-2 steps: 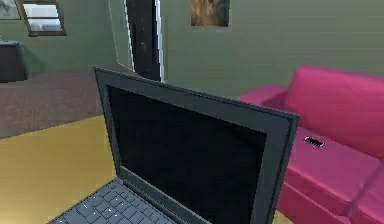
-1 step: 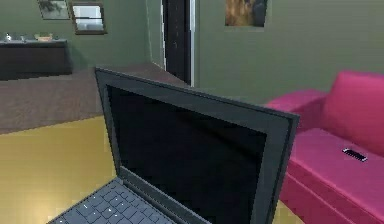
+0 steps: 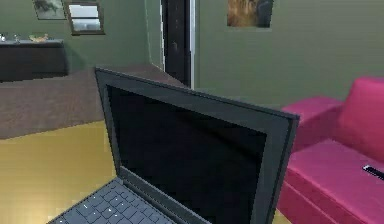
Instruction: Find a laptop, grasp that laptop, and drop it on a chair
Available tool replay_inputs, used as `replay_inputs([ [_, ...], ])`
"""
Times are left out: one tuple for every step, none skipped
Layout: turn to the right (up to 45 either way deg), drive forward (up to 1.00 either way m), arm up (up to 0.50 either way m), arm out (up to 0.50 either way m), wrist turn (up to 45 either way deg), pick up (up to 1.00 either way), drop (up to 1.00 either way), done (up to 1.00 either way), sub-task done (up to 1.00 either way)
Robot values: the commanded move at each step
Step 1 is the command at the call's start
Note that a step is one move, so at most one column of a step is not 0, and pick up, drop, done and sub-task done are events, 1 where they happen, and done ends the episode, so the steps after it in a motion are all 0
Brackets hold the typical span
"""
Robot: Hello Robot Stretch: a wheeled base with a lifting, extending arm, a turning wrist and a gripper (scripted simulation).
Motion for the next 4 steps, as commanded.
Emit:
replay_inputs([
  [-24.0,0.00,0.00,0.00,0.0,0.00,0.00,0.00,0.00],
  [0.0,0.80,0.00,0.00,0.0,0.00,0.00,0.00,0.00],
  [-42.0,0.00,0.00,0.00,0.0,0.00,0.00,0.00,0.00],
  [0.0,0.25,0.00,0.00,0.0,0.00,0.00,0.00,0.00],
])
